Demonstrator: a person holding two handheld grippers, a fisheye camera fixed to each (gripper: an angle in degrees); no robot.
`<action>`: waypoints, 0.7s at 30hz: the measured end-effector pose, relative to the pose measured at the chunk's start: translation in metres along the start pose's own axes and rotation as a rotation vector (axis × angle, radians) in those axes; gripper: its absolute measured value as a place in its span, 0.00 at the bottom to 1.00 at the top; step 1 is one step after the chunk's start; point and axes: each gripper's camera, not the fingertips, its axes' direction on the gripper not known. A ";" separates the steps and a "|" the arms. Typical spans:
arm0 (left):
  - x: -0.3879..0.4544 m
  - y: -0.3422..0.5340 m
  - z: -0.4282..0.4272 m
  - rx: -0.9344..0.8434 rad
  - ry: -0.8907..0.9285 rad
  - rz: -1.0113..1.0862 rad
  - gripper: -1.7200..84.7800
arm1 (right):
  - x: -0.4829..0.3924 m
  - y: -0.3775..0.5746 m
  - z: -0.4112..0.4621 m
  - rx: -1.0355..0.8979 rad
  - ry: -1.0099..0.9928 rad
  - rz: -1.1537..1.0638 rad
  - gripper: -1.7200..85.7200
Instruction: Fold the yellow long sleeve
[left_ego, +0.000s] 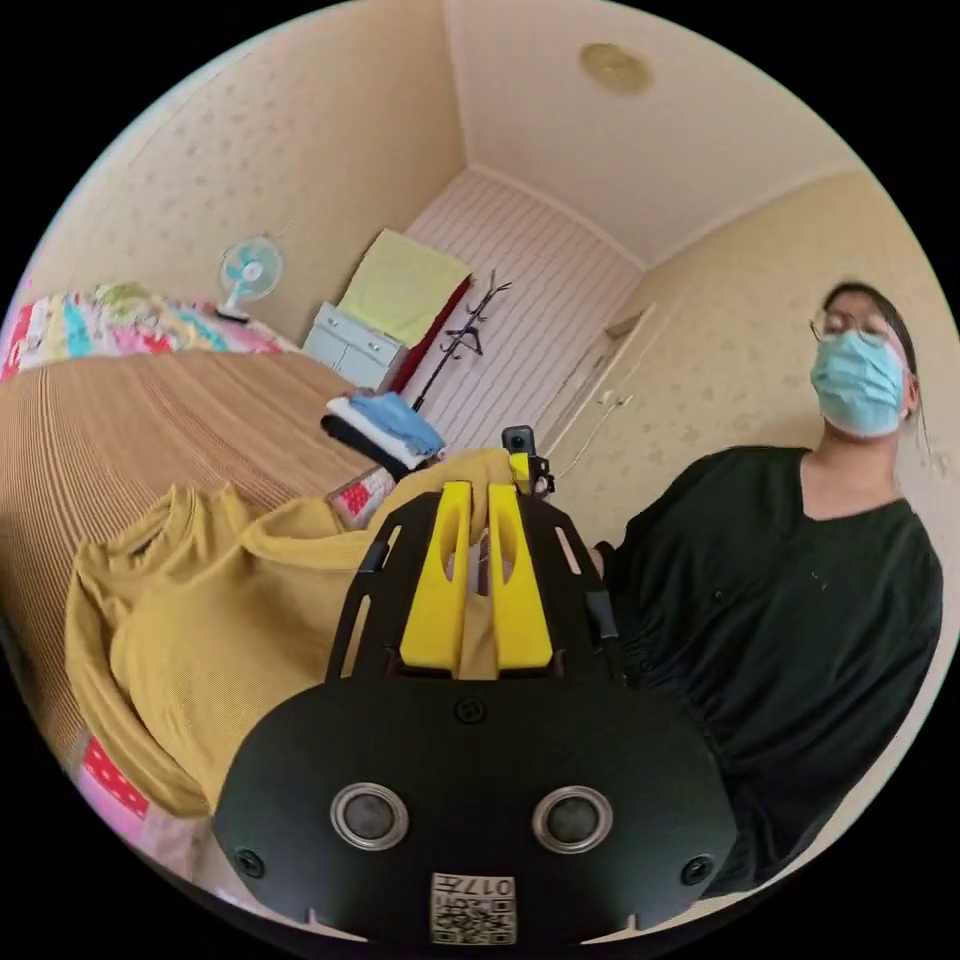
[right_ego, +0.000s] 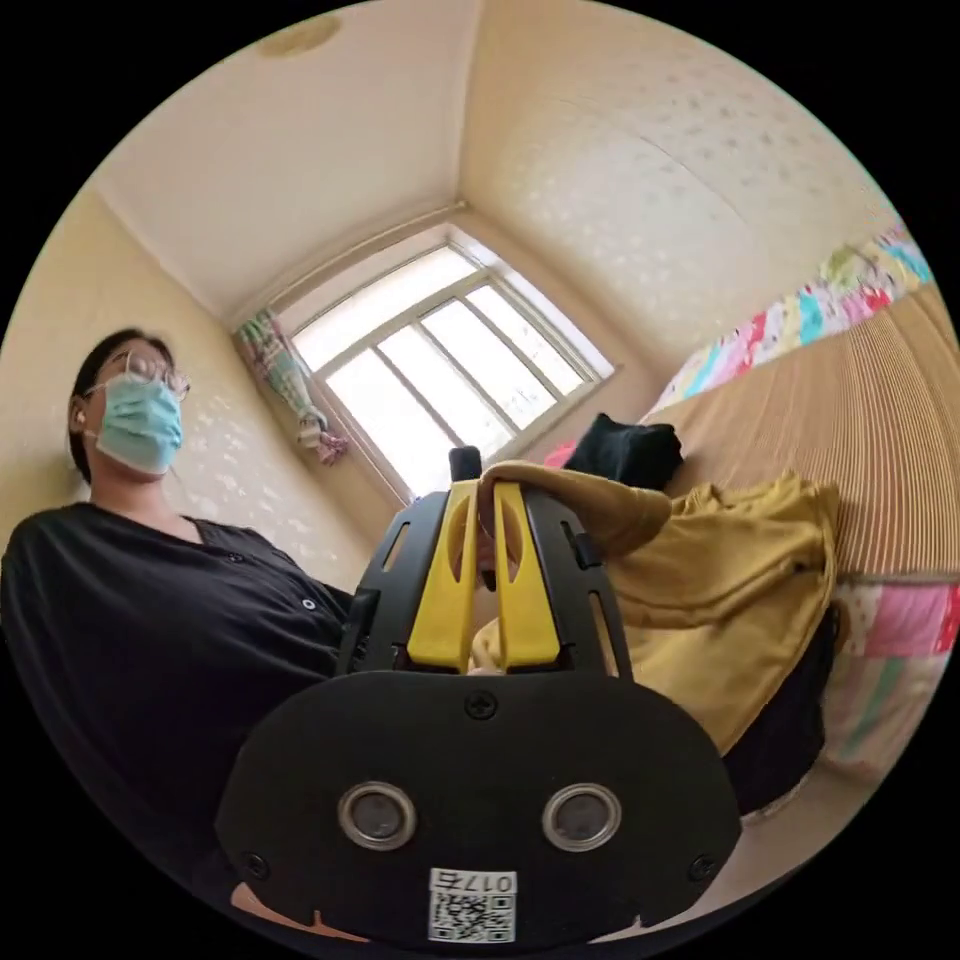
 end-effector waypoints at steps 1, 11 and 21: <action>0.016 0.002 -0.012 -0.011 -0.056 0.082 0.07 | -0.024 -0.010 0.009 -0.061 0.011 -0.113 0.07; 0.000 0.185 -0.122 0.277 -0.166 -0.515 0.17 | -0.047 0.069 0.170 -0.834 0.066 -0.217 0.11; -0.021 0.155 -0.109 0.121 0.017 -0.707 0.21 | -0.004 -0.005 0.112 -0.530 0.394 -0.106 0.12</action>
